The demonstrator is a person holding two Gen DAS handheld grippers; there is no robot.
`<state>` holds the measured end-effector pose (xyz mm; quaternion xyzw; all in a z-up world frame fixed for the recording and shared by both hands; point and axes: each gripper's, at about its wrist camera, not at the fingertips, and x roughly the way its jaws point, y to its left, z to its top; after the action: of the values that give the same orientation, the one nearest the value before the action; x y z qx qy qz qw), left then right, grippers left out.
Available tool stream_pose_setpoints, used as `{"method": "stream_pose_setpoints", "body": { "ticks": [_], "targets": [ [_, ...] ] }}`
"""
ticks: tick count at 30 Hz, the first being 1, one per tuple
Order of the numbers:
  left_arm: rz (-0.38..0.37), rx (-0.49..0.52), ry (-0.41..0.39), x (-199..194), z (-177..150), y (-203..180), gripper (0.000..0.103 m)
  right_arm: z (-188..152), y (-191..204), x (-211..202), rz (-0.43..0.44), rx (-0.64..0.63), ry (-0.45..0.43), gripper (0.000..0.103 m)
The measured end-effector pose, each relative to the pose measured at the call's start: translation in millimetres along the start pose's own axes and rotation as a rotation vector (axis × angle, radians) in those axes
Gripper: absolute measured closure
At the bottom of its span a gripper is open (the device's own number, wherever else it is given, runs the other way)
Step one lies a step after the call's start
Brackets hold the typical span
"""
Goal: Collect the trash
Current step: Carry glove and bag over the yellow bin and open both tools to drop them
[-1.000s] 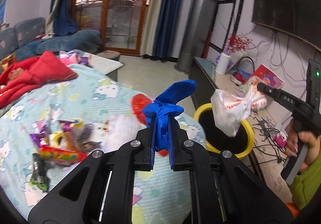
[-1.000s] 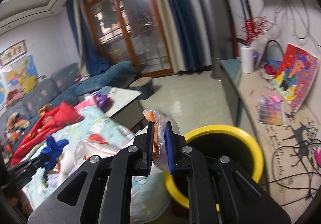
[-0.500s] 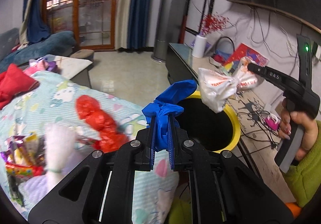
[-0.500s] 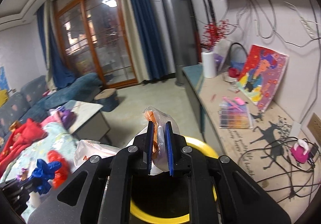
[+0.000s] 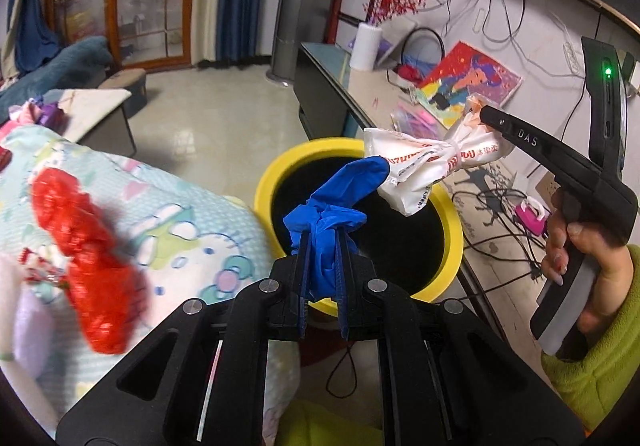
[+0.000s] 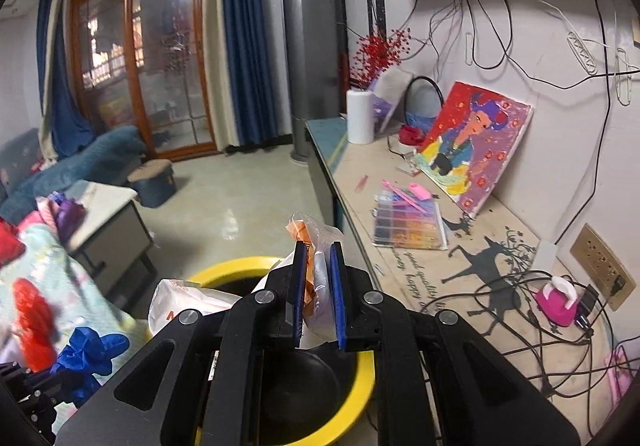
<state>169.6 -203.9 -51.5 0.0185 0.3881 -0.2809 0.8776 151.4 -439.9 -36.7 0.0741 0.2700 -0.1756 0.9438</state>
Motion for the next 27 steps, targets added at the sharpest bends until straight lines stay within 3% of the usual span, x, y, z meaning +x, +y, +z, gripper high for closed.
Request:
{"method": "stream_pose_setpoints", "body": {
  "ticks": [6, 11, 14, 16, 20, 21, 22, 27],
  "targets": [
    [-0.027, -0.008, 0.053, 26, -1, -5, 0.096, -10, -8, 21, 0.005, 0.013, 0.072, 0.091],
    [-0.049, -0.011, 0.071, 41, 2, -8, 0.095, -14, -19, 33, 0.064, 0.085, 0.138, 0.086],
    [-0.068, -0.006, 0.080, 48, 5, -9, 0.084, -13, -22, 35, 0.092, 0.117, 0.161, 0.086],
    [-0.076, -0.002, 0.081, 51, 7, -11, 0.064, -13, -23, 35, 0.103, 0.124, 0.163, 0.082],
    [-0.074, -0.018, 0.067, 47, 8, -7, 0.051, -10, -27, 29, 0.103, 0.140, 0.151, 0.073],
    [-0.075, -0.026, 0.063, 45, 8, -6, 0.042, -9, -27, 28, 0.104, 0.141, 0.146, 0.072],
    [-0.073, -0.035, 0.055, 42, 9, -4, 0.031, -8, -26, 25, 0.108, 0.142, 0.136, 0.069],
    [-0.035, -0.074, -0.004, 17, 9, 8, 0.011, -2, -16, 8, 0.141, 0.125, 0.099, 0.052]
  ]
}}
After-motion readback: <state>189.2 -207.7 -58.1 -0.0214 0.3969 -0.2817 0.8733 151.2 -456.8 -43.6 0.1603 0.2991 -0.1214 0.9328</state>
